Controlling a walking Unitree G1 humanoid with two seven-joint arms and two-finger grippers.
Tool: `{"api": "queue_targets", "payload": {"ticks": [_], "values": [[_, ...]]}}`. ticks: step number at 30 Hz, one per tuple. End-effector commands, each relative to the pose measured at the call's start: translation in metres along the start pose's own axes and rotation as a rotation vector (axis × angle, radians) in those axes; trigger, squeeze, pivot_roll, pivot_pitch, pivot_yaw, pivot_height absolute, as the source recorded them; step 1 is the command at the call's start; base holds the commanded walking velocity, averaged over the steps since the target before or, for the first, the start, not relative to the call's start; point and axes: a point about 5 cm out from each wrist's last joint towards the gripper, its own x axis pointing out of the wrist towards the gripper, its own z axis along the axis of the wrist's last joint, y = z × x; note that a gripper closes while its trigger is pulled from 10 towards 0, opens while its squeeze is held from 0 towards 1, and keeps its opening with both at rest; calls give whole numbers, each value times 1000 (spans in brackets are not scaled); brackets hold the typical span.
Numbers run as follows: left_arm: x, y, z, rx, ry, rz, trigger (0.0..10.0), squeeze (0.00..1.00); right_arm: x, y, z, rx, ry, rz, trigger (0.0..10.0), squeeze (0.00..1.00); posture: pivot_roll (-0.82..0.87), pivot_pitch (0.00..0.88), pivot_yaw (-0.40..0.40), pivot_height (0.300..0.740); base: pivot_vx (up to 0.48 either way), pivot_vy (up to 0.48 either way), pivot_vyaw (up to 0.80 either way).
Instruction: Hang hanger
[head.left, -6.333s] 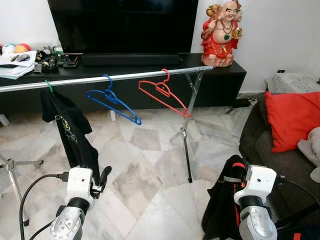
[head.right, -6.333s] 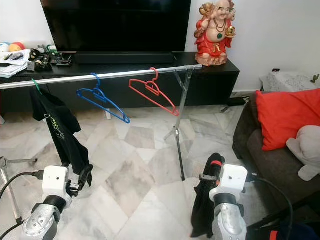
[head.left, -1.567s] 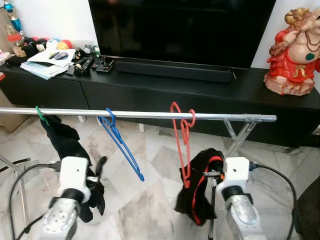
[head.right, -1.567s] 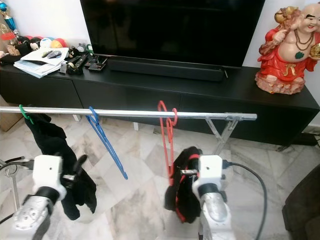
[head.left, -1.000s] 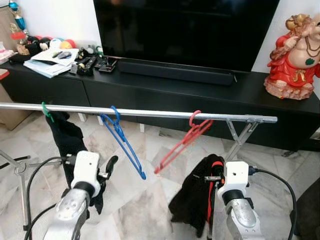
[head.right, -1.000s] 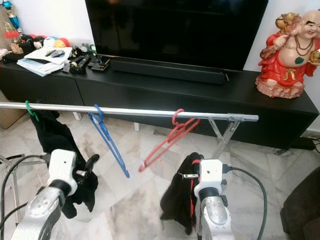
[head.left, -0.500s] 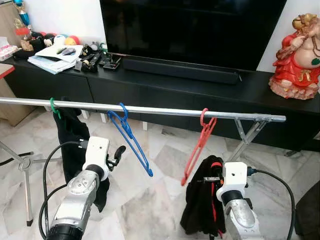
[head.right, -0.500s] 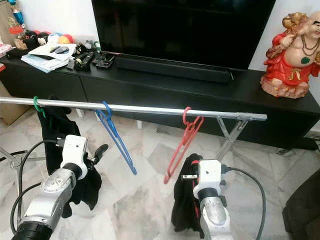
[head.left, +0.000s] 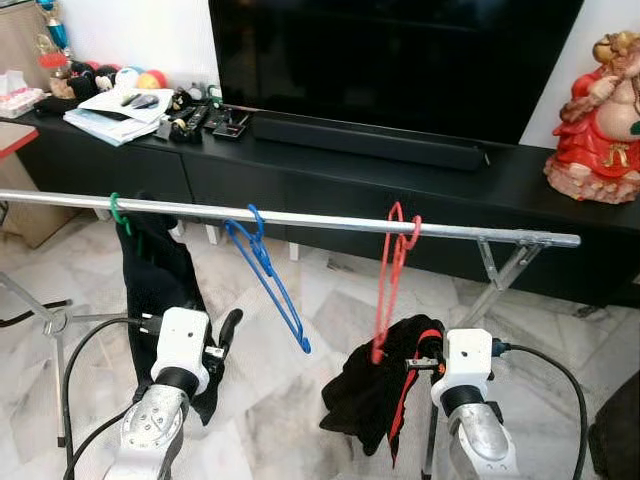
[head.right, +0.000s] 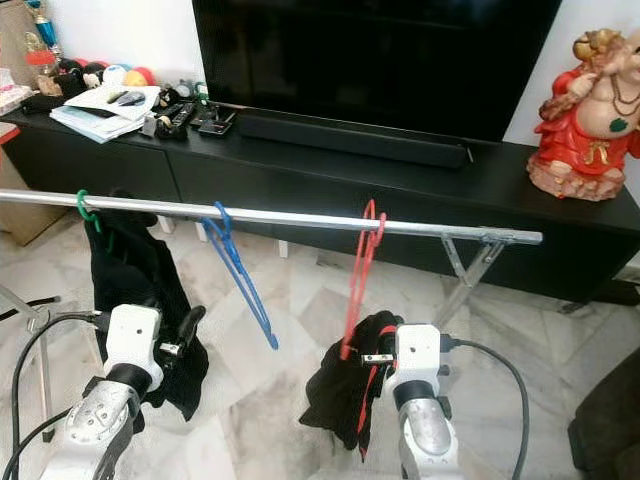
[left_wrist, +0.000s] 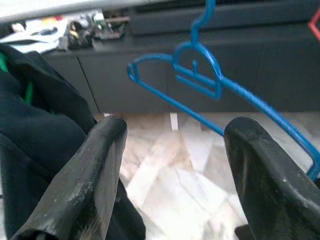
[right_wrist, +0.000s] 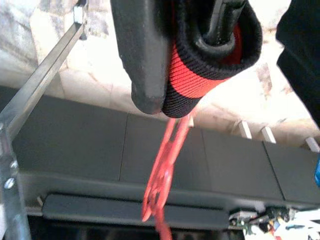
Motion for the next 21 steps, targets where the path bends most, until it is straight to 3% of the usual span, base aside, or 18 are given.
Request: {"api": "queue_targets", "payload": {"ticks": [1, 4, 5, 8, 10, 12, 21], "values": [[-3, -3, 3, 1, -18, -4, 10000, 0, 1, 1, -1, -5, -8, 0, 10000, 0, 43, 78, -17, 740, 0, 0, 0], [-3, -4, 3, 7, -21, -8, 10000, 0, -1, -3, -8, -8, 18, -32, 10000, 0, 40, 75, -16, 740, 0, 0, 0], [-2, -5, 5, 9, -25, -13, 10000, 0, -4, -13, -18, -17, 69, -110, 10000, 0, 41, 76, -14, 740, 0, 0, 0], [-2, -6, 6, 11, -28, -21, 10000, 0, -9, -24, -29, 1, 124, -187, 10000, 0, 38, 76, -12, 740, 0, 0, 0], [-2, -7, 7, 13, -32, -27, 10000, 0, -14, -33, -43, -35, 207, -241, 10000, 0, 35, 78, -10, 740, 0, 0, 0], [-3, -7, 7, 11, -32, -29, 10000, 0, -19, -38, -54, 27, 245, -275, 10000, 0, 34, 79, -4, 740, 0, 0, 0], [-2, -5, 8, 7, -33, -26, 10000, 0, -16, -23, -56, 49, 218, -214, 10000, 0, 44, 77, 0, 740, 0, 0, 0]]}}
